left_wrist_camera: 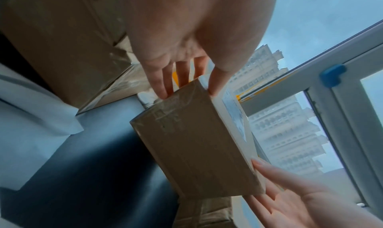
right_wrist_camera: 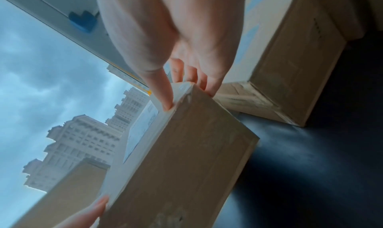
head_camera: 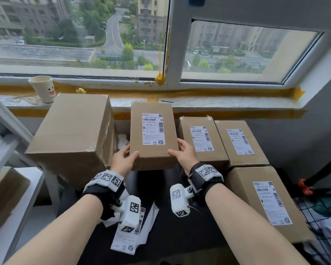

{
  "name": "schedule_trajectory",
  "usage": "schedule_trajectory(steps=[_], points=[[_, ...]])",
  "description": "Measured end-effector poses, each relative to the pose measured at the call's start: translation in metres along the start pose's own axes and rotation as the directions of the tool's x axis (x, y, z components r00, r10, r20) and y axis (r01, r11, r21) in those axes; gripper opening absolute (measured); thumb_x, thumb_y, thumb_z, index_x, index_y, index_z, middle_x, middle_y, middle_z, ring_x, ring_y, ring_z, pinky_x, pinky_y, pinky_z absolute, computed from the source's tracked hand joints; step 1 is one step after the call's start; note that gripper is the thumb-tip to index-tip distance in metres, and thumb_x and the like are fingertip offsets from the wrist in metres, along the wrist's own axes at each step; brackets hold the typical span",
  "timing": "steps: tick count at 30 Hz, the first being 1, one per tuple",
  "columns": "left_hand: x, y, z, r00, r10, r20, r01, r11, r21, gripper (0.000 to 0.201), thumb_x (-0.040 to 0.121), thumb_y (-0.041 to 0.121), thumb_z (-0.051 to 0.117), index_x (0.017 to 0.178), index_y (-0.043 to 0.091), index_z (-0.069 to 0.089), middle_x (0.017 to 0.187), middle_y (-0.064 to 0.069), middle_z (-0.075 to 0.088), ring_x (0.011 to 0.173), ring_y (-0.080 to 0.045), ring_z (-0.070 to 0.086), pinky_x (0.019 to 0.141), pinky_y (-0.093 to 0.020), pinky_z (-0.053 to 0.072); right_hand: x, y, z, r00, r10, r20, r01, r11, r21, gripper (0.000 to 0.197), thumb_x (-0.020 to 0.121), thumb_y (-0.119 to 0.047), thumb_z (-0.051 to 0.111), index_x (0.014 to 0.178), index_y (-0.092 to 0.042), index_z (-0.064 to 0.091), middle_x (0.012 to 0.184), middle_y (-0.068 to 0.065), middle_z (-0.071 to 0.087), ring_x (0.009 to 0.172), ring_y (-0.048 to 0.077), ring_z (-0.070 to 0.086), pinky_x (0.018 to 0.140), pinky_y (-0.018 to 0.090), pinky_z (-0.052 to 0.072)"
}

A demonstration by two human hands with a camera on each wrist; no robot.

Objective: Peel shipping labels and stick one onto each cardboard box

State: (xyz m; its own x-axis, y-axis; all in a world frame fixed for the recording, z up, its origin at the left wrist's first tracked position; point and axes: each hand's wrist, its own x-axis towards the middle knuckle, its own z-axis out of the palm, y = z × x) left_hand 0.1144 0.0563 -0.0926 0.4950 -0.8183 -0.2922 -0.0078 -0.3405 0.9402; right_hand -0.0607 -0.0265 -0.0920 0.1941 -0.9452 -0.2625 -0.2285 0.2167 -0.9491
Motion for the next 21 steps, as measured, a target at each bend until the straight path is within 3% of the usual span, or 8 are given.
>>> schedule_trajectory(steps=[3, 7, 9, 11, 12, 16, 21], points=[[-0.012, 0.022, 0.001, 0.998, 0.047, -0.029, -0.049, 0.995, -0.084, 0.046, 0.091, 0.006, 0.054, 0.136, 0.005, 0.045, 0.129, -0.016, 0.056, 0.111, -0.018, 0.055, 0.096, -0.029, 0.044, -0.008, -0.022, -0.009, 0.999, -0.033, -0.027, 0.034, 0.998, 0.055, 0.060, 0.081, 0.006, 0.065, 0.136, -0.002, 0.041, 0.135, 0.016, 0.054, 0.125, 0.025, 0.052, 0.106, 0.036, 0.043], [-0.018, 0.054, 0.014, 0.997, 0.073, 0.030, -0.067, 0.983, -0.168, 0.046, 0.091, 0.002, 0.049, 0.136, 0.008, 0.046, 0.130, -0.015, 0.057, 0.117, -0.029, 0.057, 0.102, -0.042, 0.046, -0.017, -0.058, -0.042, 0.993, -0.093, -0.071, 0.099, 0.992, 0.084, 0.053, 0.085, 0.008, 0.058, 0.135, 0.001, 0.041, 0.132, 0.016, 0.054, 0.122, 0.026, 0.053, 0.099, 0.030, 0.045], [-0.019, 0.067, 0.030, 0.992, 0.079, 0.094, -0.060, 0.980, -0.188, 0.046, 0.092, -0.001, 0.045, 0.136, 0.007, 0.045, 0.125, -0.015, 0.060, 0.103, -0.028, 0.063, 0.085, -0.032, 0.056, -0.017, -0.069, -0.066, 0.989, -0.102, -0.103, 0.107, 0.993, 0.043, 0.051, 0.087, 0.005, 0.056, 0.136, -0.001, 0.042, 0.133, 0.014, 0.054, 0.121, 0.025, 0.053, 0.101, 0.033, 0.045], [-0.021, 0.079, 0.052, 0.983, 0.081, 0.165, -0.046, 0.977, -0.207, 0.045, 0.092, -0.002, 0.045, 0.136, 0.009, 0.047, 0.115, -0.012, 0.064, 0.084, -0.021, 0.063, 0.063, -0.020, 0.057, -0.014, -0.074, -0.091, 0.986, -0.093, -0.139, 0.095, 0.995, 0.011, 0.049, 0.088, 0.001, 0.055, 0.135, -0.005, 0.045, 0.133, 0.011, 0.055, 0.120, 0.025, 0.055, 0.103, 0.039, 0.045], [-0.023, 0.083, 0.063, 0.977, 0.080, 0.199, -0.037, 0.977, -0.208, 0.045, 0.092, 0.000, 0.046, 0.135, 0.009, 0.047, 0.110, -0.011, 0.065, 0.082, -0.020, 0.062, 0.061, -0.019, 0.056, -0.012, -0.073, -0.104, 0.984, -0.079, -0.158, 0.081, 0.997, 0.007, 0.048, 0.088, 0.000, 0.055, 0.134, -0.007, 0.047, 0.132, 0.012, 0.056, 0.118, 0.026, 0.056, 0.102, 0.041, 0.046], [-0.022, 0.091, 0.105, 0.952, 0.038, 0.303, 0.016, 0.985, -0.173, 0.043, 0.093, 0.007, 0.052, 0.136, 0.010, 0.047, 0.115, -0.014, 0.065, 0.095, -0.028, 0.062, 0.083, -0.039, 0.053, -0.004, -0.068, -0.150, 0.978, -0.021, -0.207, 0.026, 0.999, 0.023, 0.044, 0.089, 0.000, 0.054, 0.132, -0.007, 0.049, 0.122, 0.011, 0.060, 0.108, 0.025, 0.060, 0.091, 0.034, 0.050], [-0.018, 0.090, 0.140, 0.937, 0.023, 0.349, 0.019, 0.993, -0.116, 0.046, 0.091, 0.016, 0.058, 0.136, 0.015, 0.049, 0.120, -0.013, 0.065, 0.099, -0.027, 0.061, 0.102, -0.049, 0.045, 0.016, -0.051, -0.184, 0.963, 0.042, -0.267, -0.042, 0.999, 0.006, 0.041, 0.085, 0.001, 0.055, 0.125, -0.008, 0.058, 0.122, 0.013, 0.063, 0.113, 0.030, 0.059, 0.103, 0.047, 0.045]])
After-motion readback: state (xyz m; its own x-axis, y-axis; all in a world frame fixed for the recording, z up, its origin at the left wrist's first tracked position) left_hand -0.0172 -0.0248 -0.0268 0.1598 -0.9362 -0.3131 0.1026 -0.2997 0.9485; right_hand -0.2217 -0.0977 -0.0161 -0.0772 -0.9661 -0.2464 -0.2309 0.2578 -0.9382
